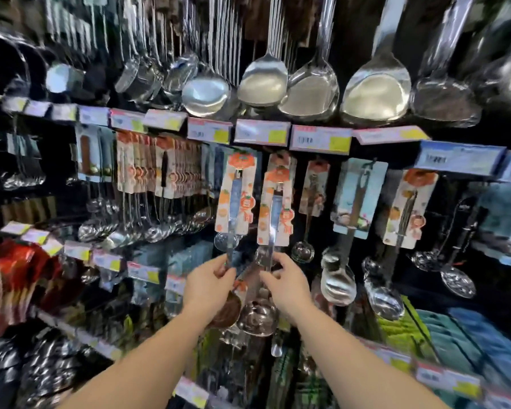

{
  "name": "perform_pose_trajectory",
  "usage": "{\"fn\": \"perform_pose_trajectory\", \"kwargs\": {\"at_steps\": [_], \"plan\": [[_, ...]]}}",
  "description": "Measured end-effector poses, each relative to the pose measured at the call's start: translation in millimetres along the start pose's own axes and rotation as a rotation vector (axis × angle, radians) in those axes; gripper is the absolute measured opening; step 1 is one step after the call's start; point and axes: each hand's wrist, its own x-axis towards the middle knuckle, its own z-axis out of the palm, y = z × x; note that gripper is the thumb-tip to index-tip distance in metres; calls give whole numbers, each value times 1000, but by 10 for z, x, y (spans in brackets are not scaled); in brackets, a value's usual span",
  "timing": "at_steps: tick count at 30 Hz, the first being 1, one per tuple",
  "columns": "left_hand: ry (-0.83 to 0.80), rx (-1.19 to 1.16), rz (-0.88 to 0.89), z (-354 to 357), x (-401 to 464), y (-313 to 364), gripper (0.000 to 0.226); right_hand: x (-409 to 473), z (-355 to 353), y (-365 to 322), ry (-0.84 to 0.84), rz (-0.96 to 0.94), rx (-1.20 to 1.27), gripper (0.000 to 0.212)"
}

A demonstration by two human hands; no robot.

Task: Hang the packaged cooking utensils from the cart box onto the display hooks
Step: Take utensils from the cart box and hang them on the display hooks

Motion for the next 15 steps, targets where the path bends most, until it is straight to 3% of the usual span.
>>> {"fn": "perform_pose_trajectory", "kwargs": {"at_steps": [4,7,15], "plan": [[-103,-51,46,201,305,-75,36,180,-58,23,66,66,62,40],[-194,-117,63,295,522,-96,41,262,-139,-8,153,82,92,45],[-304,-143,85,452,780,-93,41,378,-122,88,265,83,-13,50]]}}
